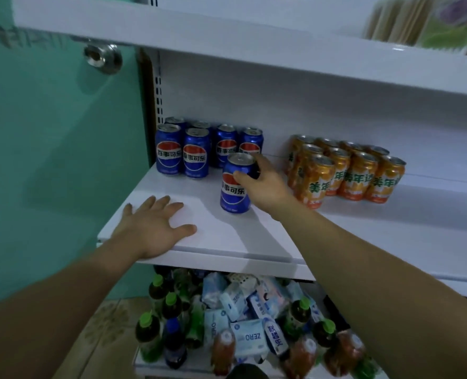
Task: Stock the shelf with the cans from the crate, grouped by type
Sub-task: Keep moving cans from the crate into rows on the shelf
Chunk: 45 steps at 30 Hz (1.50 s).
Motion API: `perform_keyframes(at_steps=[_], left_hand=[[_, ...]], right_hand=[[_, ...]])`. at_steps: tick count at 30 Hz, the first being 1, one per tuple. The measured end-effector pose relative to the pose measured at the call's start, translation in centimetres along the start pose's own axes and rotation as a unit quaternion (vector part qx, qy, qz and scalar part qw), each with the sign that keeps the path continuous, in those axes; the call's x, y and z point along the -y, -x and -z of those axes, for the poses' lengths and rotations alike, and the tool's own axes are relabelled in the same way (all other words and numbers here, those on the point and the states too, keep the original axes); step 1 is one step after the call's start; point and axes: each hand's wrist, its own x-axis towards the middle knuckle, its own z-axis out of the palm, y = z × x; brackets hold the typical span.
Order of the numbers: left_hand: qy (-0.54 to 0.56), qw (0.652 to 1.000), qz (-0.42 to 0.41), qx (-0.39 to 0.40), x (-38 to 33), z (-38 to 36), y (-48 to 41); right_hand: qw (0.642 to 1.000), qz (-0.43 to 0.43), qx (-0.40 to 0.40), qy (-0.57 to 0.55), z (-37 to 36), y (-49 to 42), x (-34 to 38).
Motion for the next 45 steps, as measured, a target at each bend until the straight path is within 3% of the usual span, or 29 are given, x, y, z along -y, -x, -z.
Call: perform_keyframes(at_steps=[4, 18, 26, 33, 37, 41, 45], left_hand=[[0.004, 1.000, -0.004, -0.004, 0.0, 0.0, 0.1], [0.007, 1.000, -0.002, -0.009, 0.2, -0.4, 0.0], [0.014, 1.000, 0.000, -0.012, 0.3, -0.3, 0.1], [0.025, 0.999, 0.008, 0.019, -0.1, 0.9, 0.5], [0.053, 0.998, 0.017, 0.039, -2.3, 2.1, 0.9], [0.129, 0.980, -0.140, 0.058, -13.5, 3.1, 2.3], [0.098, 0.930, -0.340, 0.094, -27.6, 1.6, 7.3]], right_hand=[[0.998, 0.004, -0.006, 0.063, -1.9, -2.8, -1.5], [0.998, 0.027, -0.046, 0.035, -5.5, -9.7, -2.9], [0.998, -0.007, -0.054, 0.036, -5.7, -9.9, -3.3], [0.976, -0.036, 0.057, 0.205, 2.1, -1.8, -0.9], [0.941, -0.060, 0.037, 0.331, 10.0, 5.6, -0.3], [0.928, -0.116, -0.020, 0.354, 17.0, 12.2, -1.8], [0.899, -0.219, -0.086, 0.369, 23.6, 19.8, -4.5]])
